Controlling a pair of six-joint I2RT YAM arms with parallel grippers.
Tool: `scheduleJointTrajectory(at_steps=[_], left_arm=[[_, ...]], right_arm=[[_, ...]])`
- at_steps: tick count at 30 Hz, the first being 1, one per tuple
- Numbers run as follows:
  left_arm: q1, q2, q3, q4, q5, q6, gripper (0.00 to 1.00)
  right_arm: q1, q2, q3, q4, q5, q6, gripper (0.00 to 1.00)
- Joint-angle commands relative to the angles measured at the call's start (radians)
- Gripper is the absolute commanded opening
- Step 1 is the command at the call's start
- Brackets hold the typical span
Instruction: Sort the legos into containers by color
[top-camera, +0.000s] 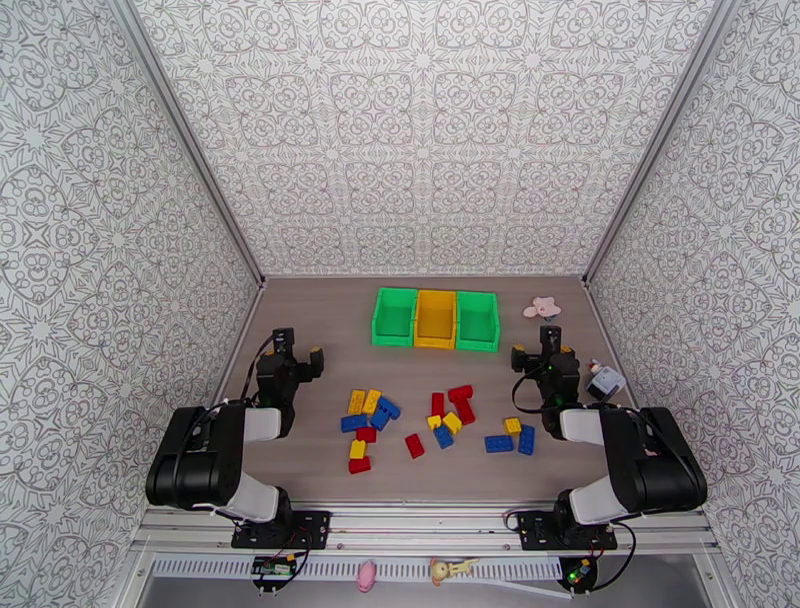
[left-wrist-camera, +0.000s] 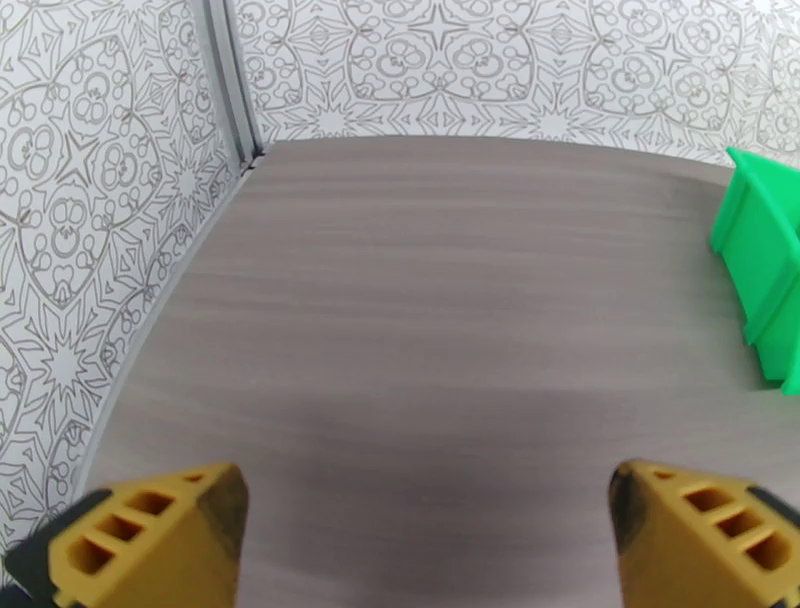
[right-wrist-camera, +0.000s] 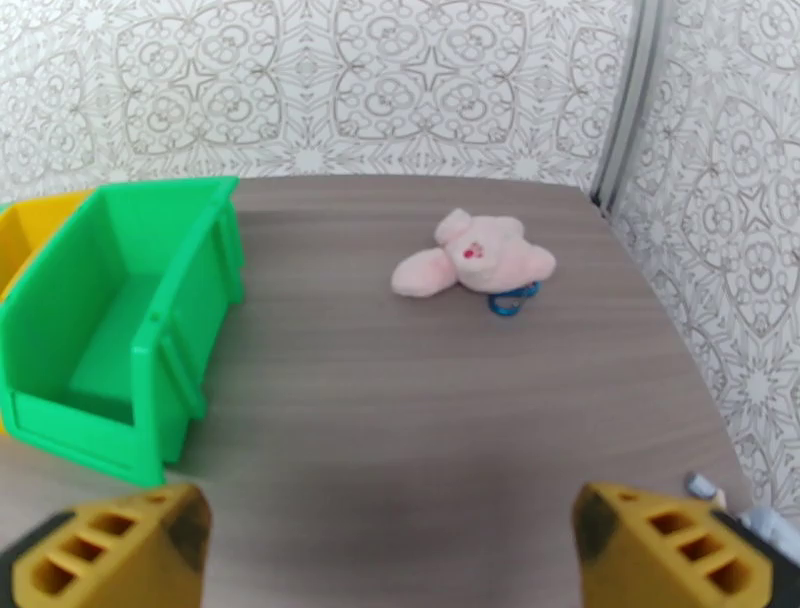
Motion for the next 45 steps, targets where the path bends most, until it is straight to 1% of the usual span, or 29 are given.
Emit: scheduleJointTrajectory(at_steps=[1, 27, 30, 32, 37, 40, 43, 45], left_arm=[[0.006, 0.004, 0.022, -0.013, 0.014, -0.008, 1.0], [0.007, 0.001, 0.017, -0.007, 0.014, -0.008, 1.0], [-0.004, -0.016, 0.02, -0.025, -0.06, -0.025, 1.0], [-0.003, -0.041, 0.022, -0.047, -0.073, -0.032, 1.0], [-0.016, -0.138, 0.031, -0.145, -0.041, -0.004, 1.0], [-0.037, -0.225, 0.037, -0.224, -0.02, 0.022, 1.0], [-0.074, -0.303, 0.054, -0.308, 0.012, 0.036, 1.0], [-0.113, -0.348, 0.067, -0.354, 0.036, 0.049, 1.0]], right_arm=[[-0.007, 0.002, 0.01, 0.001, -0.009, 0.012, 1.0], [-0.007, 0.002, 0.007, 0.003, -0.009, 0.011, 0.99], [-0.007, -0.003, 0.01, -0.003, -0.007, 0.009, 1.0], [-0.006, -0.026, 0.026, -0.046, -0.011, 0.009, 1.0], [-0.007, -0.119, 0.067, -0.192, -0.016, 0.003, 1.0], [-0.004, -0.182, 0.084, -0.27, -0.009, 0.007, 1.0], [0.001, -0.241, 0.122, -0.388, -0.006, 0.029, 1.0], [0.018, -0.272, 0.147, -0.47, 0.02, 0.044, 0.99]])
